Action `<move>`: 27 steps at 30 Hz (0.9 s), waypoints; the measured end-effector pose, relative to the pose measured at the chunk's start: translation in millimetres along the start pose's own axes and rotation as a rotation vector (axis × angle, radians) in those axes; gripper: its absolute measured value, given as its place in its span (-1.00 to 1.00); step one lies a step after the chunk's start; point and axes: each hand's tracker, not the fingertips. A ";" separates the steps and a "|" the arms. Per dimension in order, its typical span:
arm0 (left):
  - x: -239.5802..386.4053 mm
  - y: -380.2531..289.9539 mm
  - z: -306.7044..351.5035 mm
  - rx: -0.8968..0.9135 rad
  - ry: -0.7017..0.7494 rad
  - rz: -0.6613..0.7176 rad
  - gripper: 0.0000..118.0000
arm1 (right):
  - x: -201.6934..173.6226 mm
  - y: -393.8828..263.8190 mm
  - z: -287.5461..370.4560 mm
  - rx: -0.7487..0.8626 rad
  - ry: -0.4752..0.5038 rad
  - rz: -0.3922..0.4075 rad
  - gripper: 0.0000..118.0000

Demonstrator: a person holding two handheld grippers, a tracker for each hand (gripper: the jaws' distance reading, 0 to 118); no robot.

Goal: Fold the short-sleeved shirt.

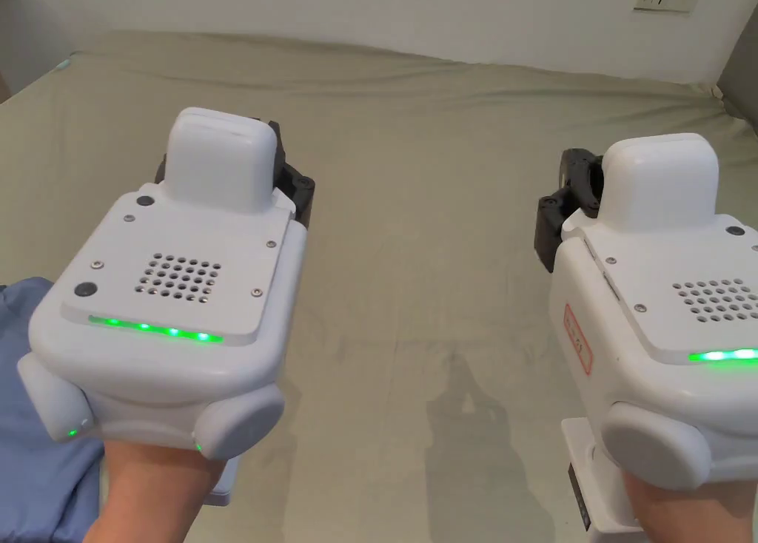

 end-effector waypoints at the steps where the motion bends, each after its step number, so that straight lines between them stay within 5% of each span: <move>1: -0.8 0.5 -0.5 -0.002 -0.009 0.004 -1.00 | 1.1 -0.6 0.5 -0.001 0.018 0.003 -0.98; 27: -12.0 0.5 3.4 -0.045 0.012 -0.001 -1.00 | -10.2 -1.7 -5.7 -0.023 0.058 0.027 -0.98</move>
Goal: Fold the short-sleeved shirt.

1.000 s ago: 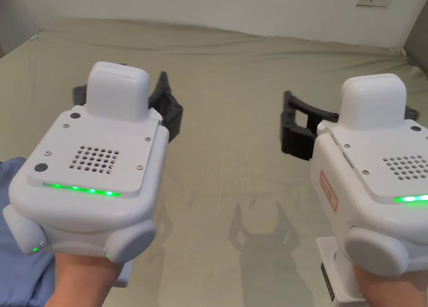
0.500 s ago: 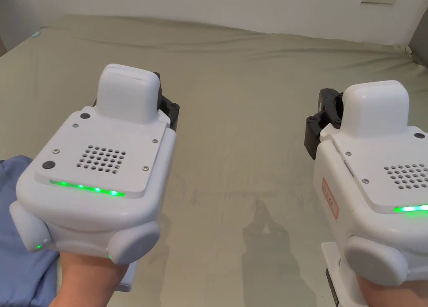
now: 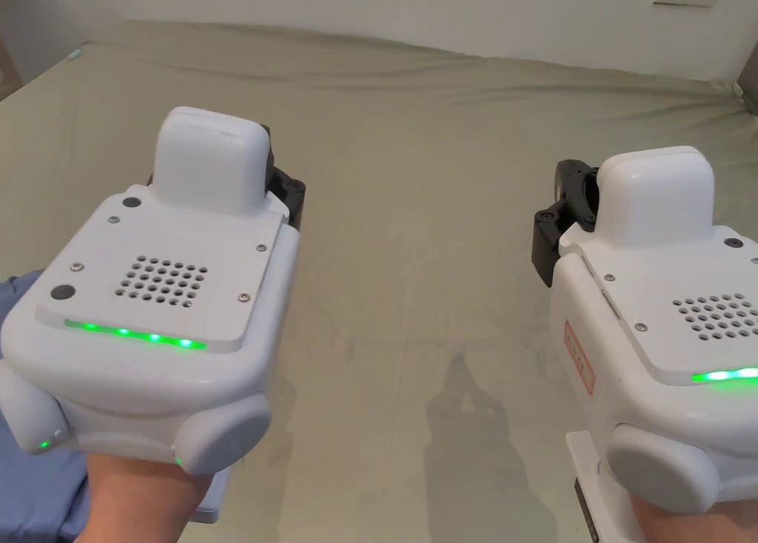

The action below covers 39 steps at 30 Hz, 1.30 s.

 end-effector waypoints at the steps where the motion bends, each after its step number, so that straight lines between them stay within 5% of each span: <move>1: -3.7 -0.2 2.4 0.001 0.016 -0.004 -1.00 | -3.6 1.0 -0.5 0.004 0.009 0.003 -0.98; 12: -77.5 -7.1 52.3 -0.059 0.275 -0.111 -1.00 | -76.5 21.3 -10.9 0.074 0.252 0.016 -0.98; 24: -154.3 -26.3 113.4 -0.134 0.542 -0.055 -1.00 | -178.1 39.5 -6.6 0.106 0.557 0.048 -0.98; 39: -204.8 -70.5 83.2 -0.306 0.497 0.052 -1.00 | -209.8 25.6 -24.9 0.032 0.602 0.107 -0.98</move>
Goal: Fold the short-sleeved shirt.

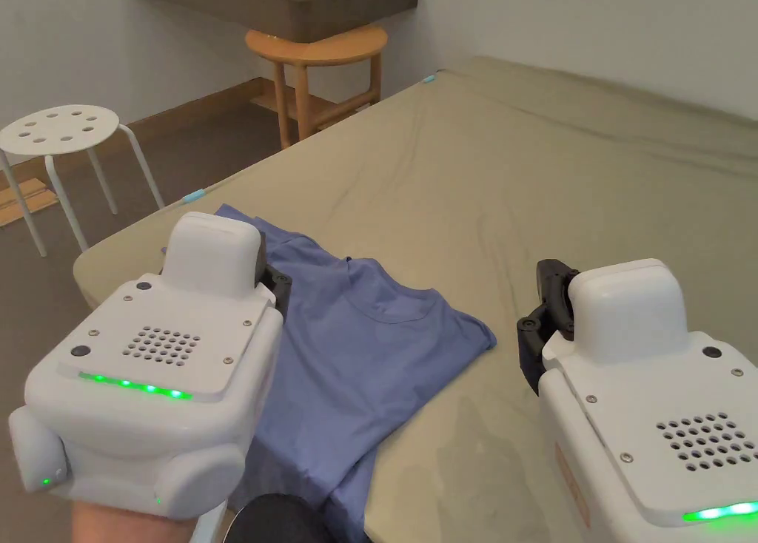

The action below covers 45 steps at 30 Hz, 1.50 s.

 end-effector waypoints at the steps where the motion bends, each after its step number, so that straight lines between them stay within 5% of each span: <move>1: 0.5 -3.2 -12.2 -0.029 -0.020 -0.011 -1.00 | 1.8 -1.5 -2.7 -0.009 -0.009 0.006 -0.98; 12: 6.5 -79.5 -194.1 -0.522 -0.230 -0.054 -1.00 | 24.5 -22.4 -37.0 -0.117 -0.073 0.014 -0.98; 20: 5.3 -143.2 -281.9 -0.695 -0.217 -0.034 -0.96 | 42.2 -43.6 -60.2 -0.192 -0.111 -0.009 -0.98; 21: 5.6 -146.9 -286.0 -0.704 -0.201 -0.040 -0.58 | 43.6 -45.7 -62.2 -0.201 -0.114 -0.009 -0.98; 23: 3.6 -153.2 -290.0 -0.682 -0.183 -0.038 -0.18 | 46.5 -49.7 -66.4 -0.219 -0.123 -0.017 -0.98; 25: 0.6 -150.0 -292.2 -0.635 -0.156 -0.054 0.81 | 49.1 -52.6 -69.3 -0.228 -0.125 -0.040 -0.98; 26: -0.9 -149.8 -294.7 -0.637 -0.113 -0.063 0.99 | 50.0 -54.1 -70.9 -0.232 -0.127 -0.050 -0.98; 29: -8.1 -151.0 -300.9 -0.650 -0.140 0.027 1.00 | 49.5 -58.1 -74.9 -0.243 -0.127 -0.055 -0.98; 33: -2.8 -166.9 -315.3 -0.702 -0.160 -0.003 1.00 | 46.7 -61.3 -76.3 -0.256 -0.123 -0.048 -0.98; 36: -8.9 -163.4 -319.7 -0.764 -0.183 0.118 1.00 | 44.9 -62.9 -75.0 -0.261 -0.122 -0.042 -0.98; 38: -4.6 -159.8 -314.3 -0.750 -0.186 0.097 0.86 | 44.9 -64.0 -74.5 -0.265 -0.123 -0.039 -0.98; 41: 10.3 -147.0 -295.9 -0.620 -0.205 0.021 0.03 | 46.1 -66.1 -74.9 -0.273 -0.126 -0.049 -0.98; 43: 16.2 -144.0 -294.0 -0.623 -0.196 -0.001 -1.00 | 46.8 -66.4 -75.0 -0.279 -0.130 -0.059 -0.98; 45: 14.0 -148.2 -300.6 -0.609 -0.141 -0.036 -1.00 | 47.0 -66.0 -74.2 -0.281 -0.126 -0.066 -0.98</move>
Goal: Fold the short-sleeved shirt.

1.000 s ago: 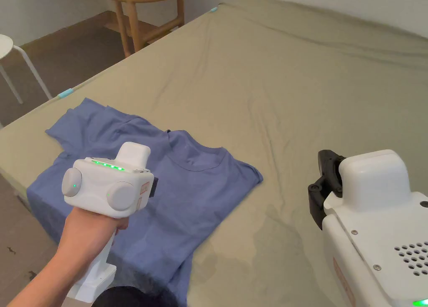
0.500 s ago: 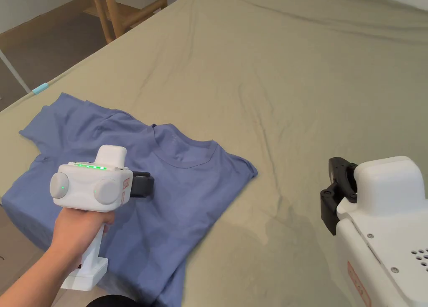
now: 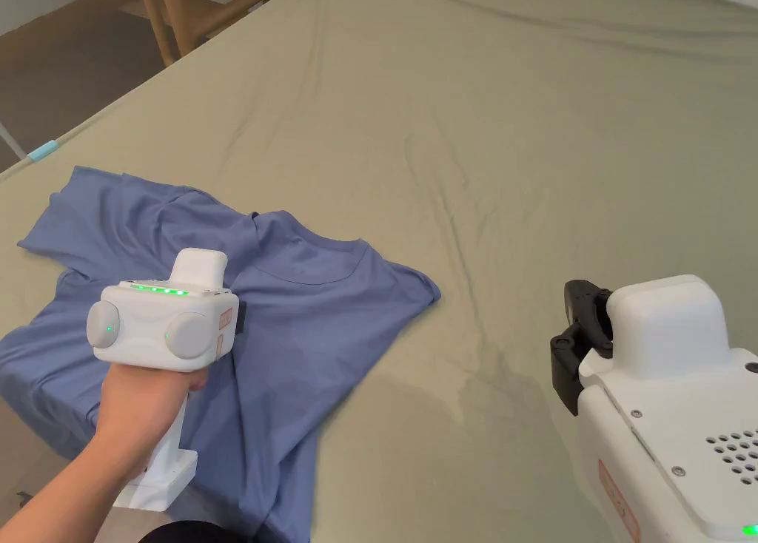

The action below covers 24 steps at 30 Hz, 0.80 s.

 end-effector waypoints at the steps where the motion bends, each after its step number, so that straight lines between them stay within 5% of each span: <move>1: -6.7 -0.5 -8.0 -0.028 -0.089 0.060 -1.00 | -0.2 0.1 1.6 0.001 0.001 0.001 -0.98; 13: -38.8 -13.7 52.4 0.224 -0.384 0.412 -1.00 | 4.0 2.7 18.4 0.017 -0.002 -0.020 -0.97; 24: -38.9 40.0 185.7 0.648 -0.516 0.449 -1.00 | 18.2 11.1 55.7 0.088 -0.045 -0.040 -0.97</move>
